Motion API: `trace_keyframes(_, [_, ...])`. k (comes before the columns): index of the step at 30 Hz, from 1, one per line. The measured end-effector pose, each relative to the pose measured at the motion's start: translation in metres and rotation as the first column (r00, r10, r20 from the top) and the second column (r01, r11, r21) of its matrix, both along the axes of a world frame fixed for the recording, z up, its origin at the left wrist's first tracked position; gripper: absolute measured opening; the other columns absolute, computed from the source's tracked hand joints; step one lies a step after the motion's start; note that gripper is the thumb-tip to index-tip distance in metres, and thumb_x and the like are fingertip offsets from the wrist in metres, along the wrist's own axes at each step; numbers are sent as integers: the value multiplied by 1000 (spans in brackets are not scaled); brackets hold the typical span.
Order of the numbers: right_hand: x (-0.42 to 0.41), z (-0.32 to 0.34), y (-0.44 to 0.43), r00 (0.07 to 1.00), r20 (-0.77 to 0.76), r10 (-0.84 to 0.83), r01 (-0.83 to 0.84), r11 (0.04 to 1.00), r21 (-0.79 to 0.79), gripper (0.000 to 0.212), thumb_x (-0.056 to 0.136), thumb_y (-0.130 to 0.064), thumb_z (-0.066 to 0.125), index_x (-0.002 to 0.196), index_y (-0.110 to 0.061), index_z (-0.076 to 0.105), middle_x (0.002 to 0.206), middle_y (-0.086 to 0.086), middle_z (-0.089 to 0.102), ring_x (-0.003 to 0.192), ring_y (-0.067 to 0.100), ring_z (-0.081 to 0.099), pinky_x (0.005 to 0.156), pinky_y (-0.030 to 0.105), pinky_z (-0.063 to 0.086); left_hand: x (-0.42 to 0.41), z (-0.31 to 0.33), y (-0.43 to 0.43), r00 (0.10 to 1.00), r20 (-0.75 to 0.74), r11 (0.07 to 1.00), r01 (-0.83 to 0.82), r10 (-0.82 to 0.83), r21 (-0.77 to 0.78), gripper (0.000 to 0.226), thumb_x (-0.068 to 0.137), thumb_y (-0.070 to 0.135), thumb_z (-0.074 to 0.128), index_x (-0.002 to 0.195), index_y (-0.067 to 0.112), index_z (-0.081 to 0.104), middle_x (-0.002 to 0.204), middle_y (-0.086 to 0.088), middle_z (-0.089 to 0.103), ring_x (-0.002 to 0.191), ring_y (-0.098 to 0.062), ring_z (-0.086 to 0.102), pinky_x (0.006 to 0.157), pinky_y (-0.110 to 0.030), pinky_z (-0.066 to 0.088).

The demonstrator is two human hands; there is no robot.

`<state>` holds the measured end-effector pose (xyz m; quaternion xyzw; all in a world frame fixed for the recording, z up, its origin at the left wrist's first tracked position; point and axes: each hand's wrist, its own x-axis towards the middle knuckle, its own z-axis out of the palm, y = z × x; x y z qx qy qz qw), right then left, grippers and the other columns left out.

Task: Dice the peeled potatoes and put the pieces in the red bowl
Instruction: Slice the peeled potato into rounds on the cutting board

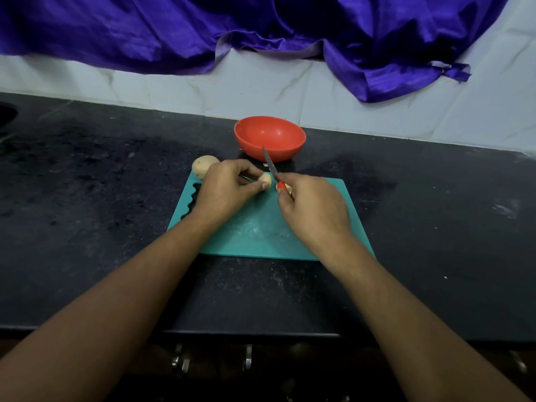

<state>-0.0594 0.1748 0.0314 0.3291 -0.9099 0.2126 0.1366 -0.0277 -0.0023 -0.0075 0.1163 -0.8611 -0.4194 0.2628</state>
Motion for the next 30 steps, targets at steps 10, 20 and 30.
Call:
trace_keyframes(10, [3,-3,-9,998,-70,4,3,996,93,31,104,-34,48,130,-33,64,102,1,72,94,27,66,69,36,45,-2,-1,-2,1000,1,1000,3,-3,-1,17,81,28,87,95,23,77,86,14,75,77,2,71,78,-30,62])
trace_keyframes(20, [-12,-11,0,991,124,40,-29,995,-91,34,100,-34,55,132,-34,67,65,-11,55,74,16,58,67,35,51,-4,0,3,999,24,973,-19,25,-229,31,79,37,87,102,28,69,89,16,72,80,2,67,73,-33,59])
trace_keyframes(30, [-27,-17,16,951,294,93,-16,967,-254,28,97,-35,59,124,-38,69,56,-3,59,54,20,60,57,47,59,2,1,2,999,48,951,20,-5,-307,30,78,41,86,102,32,72,94,18,65,82,0,58,68,-24,43])
